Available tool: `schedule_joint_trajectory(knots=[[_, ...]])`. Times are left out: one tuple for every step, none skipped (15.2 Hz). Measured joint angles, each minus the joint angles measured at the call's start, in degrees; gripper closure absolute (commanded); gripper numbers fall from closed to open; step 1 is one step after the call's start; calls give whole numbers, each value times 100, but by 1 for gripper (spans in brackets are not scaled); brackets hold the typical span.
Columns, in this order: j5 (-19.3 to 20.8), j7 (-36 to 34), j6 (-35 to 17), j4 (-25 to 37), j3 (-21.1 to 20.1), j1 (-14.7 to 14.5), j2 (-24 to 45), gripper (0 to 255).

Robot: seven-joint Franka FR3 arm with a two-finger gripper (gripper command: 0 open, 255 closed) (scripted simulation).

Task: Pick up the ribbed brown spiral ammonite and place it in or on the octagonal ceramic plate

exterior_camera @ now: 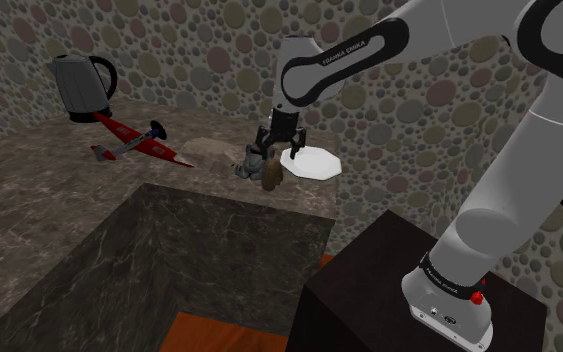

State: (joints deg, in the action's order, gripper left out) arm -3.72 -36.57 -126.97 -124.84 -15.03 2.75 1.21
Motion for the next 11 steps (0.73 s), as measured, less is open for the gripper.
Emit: schedule_joint_trajectory(knots=[[5,-7,-82,-54,-2,-2,29,0],[12,-6,-160,-100,0,-1,63,0],[16,-7,-256,-128,-4,-5,87,0],[25,-13,-346,-142,-10,-10,124,0],[49,-46,-374,-139,-15,-19,197,0],[50,-46,-411,-187,-14,-18,206,0],[56,-48,-426,-192,-12,-17,226,0],[58,-50,-429,-194,-12,-17,233,0],[59,-52,-433,-195,-12,-18,237,0],[60,-53,-435,-197,-12,-18,239,0],[60,-54,-436,-198,-13,-18,239,0]])
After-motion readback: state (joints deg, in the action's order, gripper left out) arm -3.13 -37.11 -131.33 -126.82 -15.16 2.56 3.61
